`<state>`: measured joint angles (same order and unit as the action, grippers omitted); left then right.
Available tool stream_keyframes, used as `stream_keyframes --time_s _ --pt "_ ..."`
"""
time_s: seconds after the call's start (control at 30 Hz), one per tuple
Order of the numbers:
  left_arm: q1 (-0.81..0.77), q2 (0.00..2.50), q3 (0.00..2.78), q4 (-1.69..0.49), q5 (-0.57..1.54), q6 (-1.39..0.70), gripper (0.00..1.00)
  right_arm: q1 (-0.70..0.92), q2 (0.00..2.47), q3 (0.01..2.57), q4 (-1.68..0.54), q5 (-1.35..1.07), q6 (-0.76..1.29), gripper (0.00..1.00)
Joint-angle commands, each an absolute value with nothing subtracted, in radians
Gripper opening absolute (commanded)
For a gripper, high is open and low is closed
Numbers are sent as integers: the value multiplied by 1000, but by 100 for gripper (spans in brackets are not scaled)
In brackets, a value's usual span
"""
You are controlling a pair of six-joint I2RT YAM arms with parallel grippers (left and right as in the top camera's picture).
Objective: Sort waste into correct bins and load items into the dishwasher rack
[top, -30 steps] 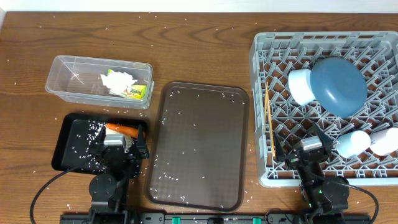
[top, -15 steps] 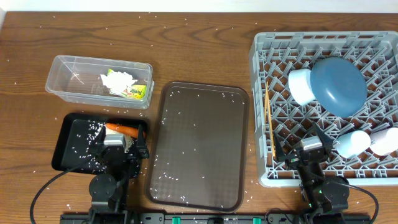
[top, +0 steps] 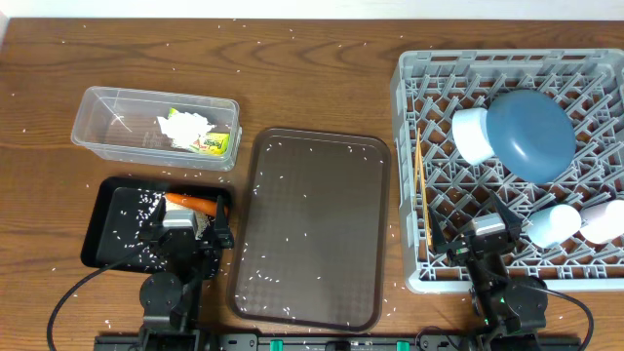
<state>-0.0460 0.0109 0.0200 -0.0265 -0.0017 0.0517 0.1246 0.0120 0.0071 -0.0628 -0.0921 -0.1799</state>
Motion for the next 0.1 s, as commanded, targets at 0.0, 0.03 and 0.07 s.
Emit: stream_keyframes --time_s 0.0,0.03,0.07 --pt "-43 5 4 -71 -7 44 98 117 7 6 -67 -86 -162 99" --pt "-43 5 4 -71 -7 44 98 117 7 6 -67 -86 -162 99" --pt "-43 5 4 -71 -7 44 98 117 7 6 -67 -86 -162 99"
